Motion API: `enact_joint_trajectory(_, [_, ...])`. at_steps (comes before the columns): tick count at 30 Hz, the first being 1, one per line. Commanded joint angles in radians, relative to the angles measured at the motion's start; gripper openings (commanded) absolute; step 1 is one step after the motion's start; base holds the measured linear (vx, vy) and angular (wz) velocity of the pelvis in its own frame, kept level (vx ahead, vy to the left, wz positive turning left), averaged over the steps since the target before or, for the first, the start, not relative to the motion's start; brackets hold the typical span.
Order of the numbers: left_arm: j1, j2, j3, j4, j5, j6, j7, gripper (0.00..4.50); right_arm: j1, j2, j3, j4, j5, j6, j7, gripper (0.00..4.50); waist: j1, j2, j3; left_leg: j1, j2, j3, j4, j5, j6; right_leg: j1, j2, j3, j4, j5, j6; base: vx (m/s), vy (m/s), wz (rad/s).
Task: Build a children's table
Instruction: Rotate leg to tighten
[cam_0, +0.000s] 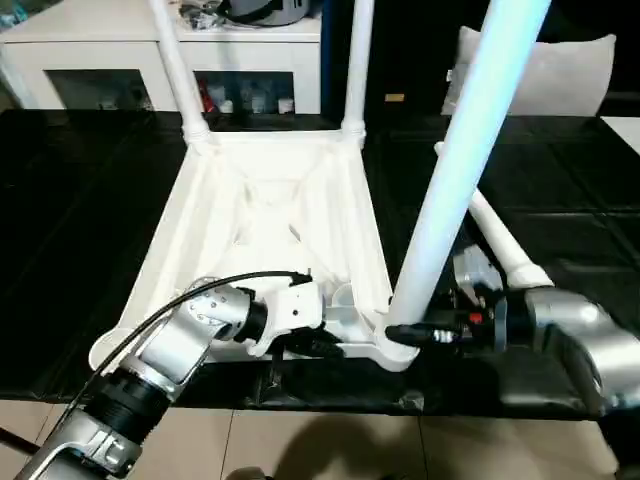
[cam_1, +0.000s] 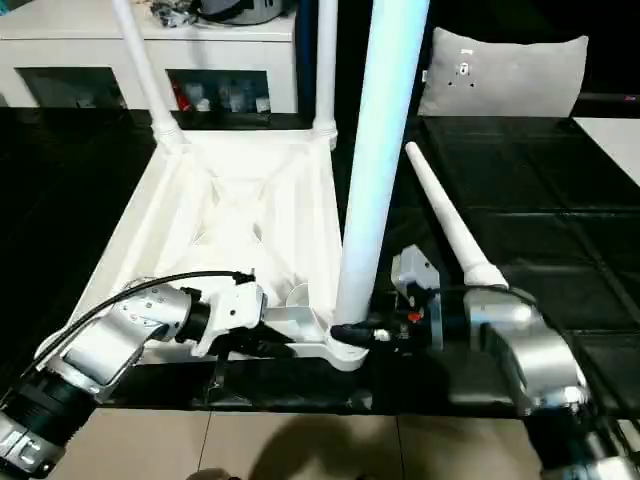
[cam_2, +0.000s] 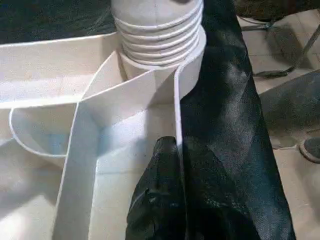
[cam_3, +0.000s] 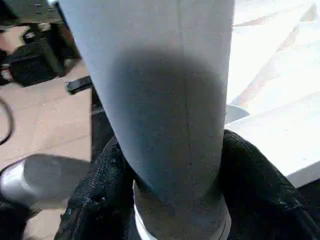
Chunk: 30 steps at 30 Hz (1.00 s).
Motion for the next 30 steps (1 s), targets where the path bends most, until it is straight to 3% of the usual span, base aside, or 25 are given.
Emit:
enact_joint_trajectory(1, [-0.015,-0.044,0.022,-0.019,0.005,0.034,0.084,0.0,0.02,0.054,0.047,-0.02,-0.019,0.038,-0.08,2.09,-0.011,-0.01,-0.052,0.0,0.005,0.014,-0.074,-0.3,0.043,0.048,-0.037,0.028,-0.087,-0.519,-0.111,0.0,0.0,0.0])
enact_joint_trajectory(4, [-0.016,-0.095,0.057,-0.039,-0.001,0.11,0.176,0.0,0.022,0.146,0.023,-0.007,-0.075,0.064,-0.281,2.04,-0.029,-0.011,-0.048,0.008,-0.009,0.008,-0.069,-0.361,0.017,0.043,-0.036,0.01,-0.112,-0.672,-0.033,0.0,0.0,0.0])
enact_joint_trajectory(7, [-0.019,-0.164,0.089,-0.065,-0.002,0.197,0.277,0.0,0.003,0.241,-0.021,0.024,-0.097,0.093,-0.453,2.0,-0.059,-0.008,-0.043,0.007,-0.016,0.003,-0.061,-0.403,0.013,0.04,-0.031,-0.015,-0.135,-0.73,0.012,0.0,0.0,0.0])
enact_joint_trajectory(8, [-0.019,-0.164,0.089,-0.065,-0.002,0.197,0.277,0.0,0.003,0.241,-0.021,0.024,-0.097,0.093,-0.453,2.0,-0.079,-0.005,-0.043,0.005,-0.015,-0.003,-0.06,-0.429,0.013,0.043,-0.031,-0.032,-0.144,-0.732,0.027,-0.053,0.037,-0.18])
enact_joint_trajectory(9, [-0.021,-0.191,0.099,-0.074,-0.004,0.229,0.311,0.0,-0.003,0.267,-0.031,0.03,-0.103,0.101,-0.503,1.99,-0.095,0.005,-0.048,0.002,-0.008,-0.013,-0.064,-0.459,0.018,0.061,-0.032,-0.049,-0.145,-0.691,0.032,0.0,0.0,0.0])
enact_joint_trajectory(10, [-0.022,-0.199,0.102,-0.075,-0.004,0.237,0.323,0.0,-0.006,0.275,-0.034,0.035,-0.105,0.102,-0.516,1.99,-0.103,0.008,-0.046,0.0,0.0,-0.02,-0.073,-0.482,0.024,0.067,-0.031,-0.053,-0.146,-0.658,0.027,0.0,0.0,0.0])
enact_joint_trajectory(11, [-0.026,-0.229,0.111,-0.077,-0.002,0.263,0.361,0.0,-0.016,0.303,-0.044,0.05,-0.109,0.103,-0.562,1.98,-0.113,0.018,-0.042,-0.007,0.016,-0.033,-0.089,-0.544,0.032,0.079,-0.031,-0.057,-0.136,-0.599,0.014,0.0,0.0,0.0])
enact_joint_trajectory(12, [-0.05,-0.335,0.137,-0.056,0.006,0.309,0.486,0.0,-0.075,0.405,-0.098,0.133,-0.114,0.108,-0.728,1.98,-0.125,0.026,-0.03,-0.012,0.049,-0.049,-0.121,-0.672,0.03,0.093,-0.027,-0.053,-0.094,-0.516,-0.014,0.0,0.0,0.0])
enact_joint_trajectory(14, [-0.063,-0.378,0.147,-0.039,0.01,0.318,0.536,0.0,-0.103,0.442,-0.119,0.173,-0.117,0.107,-0.79,1.98,-0.117,0.032,-0.027,-0.033,0.088,-0.065,-0.168,-0.779,0.009,0.126,-0.031,-0.019,0.017,-0.376,-0.043,-0.028,-0.017,-0.03])
enact_joint_trajectory(15, [-0.085,-0.433,0.159,-0.012,0.024,0.321,0.61,0.0,-0.142,0.479,-0.132,0.229,-0.137,0.097,-0.854,1.98,-0.124,-0.008,-0.018,0.009,0.046,-0.034,-0.141,-0.792,0.004,0.076,-0.03,0.016,-0.024,-0.438,-0.047,0.0,0.0,0.0])
enact_joint_trajectory(16, [-0.088,-0.439,0.16,-0.008,0.026,0.321,0.618,0.0,-0.148,0.482,-0.131,0.238,-0.144,0.09,-0.861,1.98,-0.128,-0.031,-0.009,0.06,-0.014,-0.014,-0.07,-0.708,-0.006,0.01,-0.016,-0.033,-0.142,-0.761,0.022,0.058,-0.022,0.0])
enact_joint_trajectory(17, [-0.095,-0.451,0.161,-0.001,0.029,0.32,0.633,0.0,-0.158,0.488,-0.129,0.255,-0.156,0.078,-0.873,1.98,-0.149,-0.039,-0.024,0.117,-0.1,0.036,0.108,-0.423,0.03,-0.069,-0.041,-0.097,-0.23,-1.074,0.135,0.118,0.005,-0.35])
enact_joint_trajectory(18, [-0.106,-0.463,0.149,0.0,0.045,0.32,0.648,0.0,-0.176,0.498,-0.123,0.286,-0.161,0.051,-0.86,2.33,-0.174,-0.015,-0.036,0.023,-0.06,0.01,0.066,-0.366,0.047,0.044,-0.05,-0.17,-0.231,-0.985,0.208,0.112,0.034,-0.34])
enact_joint_trajectory(19, [-0.107,-0.46,0.141,-0.003,0.052,0.32,0.646,0.0,-0.179,0.499,-0.119,0.291,-0.164,0.043,-0.854,2.54,-0.173,0.007,-0.043,-0.02,-0.02,-0.017,0.029,-0.379,0.045,0.105,-0.066,-0.169,-0.186,-0.839,0.221,0.132,0.102,-0.54])
enact_joint_trajectory(20, [-0.106,-0.457,0.135,-0.006,0.057,0.321,0.642,0.0,-0.18,0.499,-0.117,0.291,-0.165,0.04,-0.849,2.54,-0.117,0.049,-0.04,-0.089,0.077,-0.098,-0.088,-0.578,0.035,0.172,-0.069,-0.031,0.092,-0.326,0.059,0.103,0.032,-0.23])
enact_joint_trajectory(21, [-0.103,-0.453,0.131,-0.012,0.06,0.328,0.643,0.0,-0.18,0.5,-0.114,0.29,-0.172,0.037,-0.852,2.71,-0.138,0.028,-0.02,-0.004,0.075,-0.075,-0.122,-0.714,0.05,0.094,-0.052,0.005,0.066,-0.171,-0.021,0.103,0.032,-0.23])
enact_joint_trajectory(22, [-0.098,-0.447,0.13,-0.016,0.063,0.334,0.643,0.0,-0.179,0.501,-0.113,0.288,-0.172,0.038,-0.847,2.71,-0.124,-0.039,-0.006,0.065,-0.036,-0.026,0.001,-0.632,-0.003,0.005,-0.018,-0.085,-0.158,-0.816,0.116,0.086,-0.044,0.09])
enact_joint_trajectory(23, [-0.095,-0.448,0.131,-0.02,0.068,0.341,0.648,0.0,-0.181,0.506,-0.117,0.291,-0.176,0.037,-0.848,2.83,-0.135,-0.034,0.006,0.155,-0.102,0.028,0.142,-0.476,0.004,-0.122,-0.035,-0.141,-0.264,-1.07,0.157,0.063,0.025,-0.16])
enact_joint_trajectory(24, [-0.092,-0.441,0.133,-0.021,0.074,0.344,0.65,0.0,-0.179,0.509,-0.121,0.288,-0.176,0.039,-0.846,2.94,-0.173,-0.044,-0.008,0.129,-0.109,0.028,0.156,-0.425,0.025,-0.097,-0.042,-0.168,-0.237,-1.111,0.182,0.063,0.025,-0.16])
enact_joint_trajectory(25, [-0.091,-0.435,0.139,-0.019,0.076,0.348,0.656,0.0,-0.177,0.508,-0.126,0.287,-0.174,0.039,-0.845,3.03,-0.174,0.051,-0.037,-0.02,0.005,-0.043,0.037,-0.457,0.051,0.139,-0.085,-0.171,-0.086,-0.742,0.234,0.157,0.14,-0.52])
enact_joint_trajectory(26, [-0.092,-0.429,0.142,-0.017,0.078,0.346,0.657,0.0,-0.175,0.504,-0.127,0.284,-0.171,0.039,-0.838,3.1,-0.146,0.056,-0.013,-0.111,0.071,-0.093,-0.068,-0.635,0.038,0.202,-0.089,-0.075,0.139,-0.455,0.099,0.205,0.115,-0.36])
enact_joint_trajectory(27, [-0.095,-0.414,0.15,-0.01,0.082,0.342,0.662,0.0,-0.171,0.493,-0.129,0.282,-0.164,0.03,-0.819,3.17,-0.142,0.08,-0.026,-0.002,0.062,-0.097,-0.092,-0.661,0.047,0.096,-0.053,-0.015,0.07,-0.146,-0.011,0.205,0.115,-0.36])
enact_joint_trajectory(28, [-0.095,-0.411,0.151,-0.008,0.082,0.341,0.663,0.0,-0.17,0.491,-0.129,0.28,-0.163,0.026,-0.815,3.17,-0.176,0.022,-0.025,0.003,0.039,-0.087,-0.065,-0.668,0.04,0.096,-0.07,-0.017,0.025,-0.248,-0.005,0.073,-0.004,-0.08])
enact_joint_trajectory(29, [-0.096,-0.405,0.154,-0.007,0.082,0.339,0.661,0.0,-0.168,0.485,-0.132,0.275,-0.159,0.025,-0.809,3.39,-0.143,-0.014,0.002,0.071,-0.071,-0.025,0.052,-0.524,-0.004,-0.024,-0.052,-0.1,-0.175,-0.911,0.137,0.0,0.0,0.0])
enact_joint_trajectory(30, [-0.096,-0.4,0.156,-0.007,0.08,0.338,0.659,0.0,-0.166,0.479,-0.135,0.27,-0.157,0.025,-0.805,3.39,-0.166,-0.021,-0.004,0.126,-0.105,0.003,0.123,-0.448,0.011,-0.079,-0.061,-0.138,-0.213,-1.045,0.157,0.0,0.0,0.0])
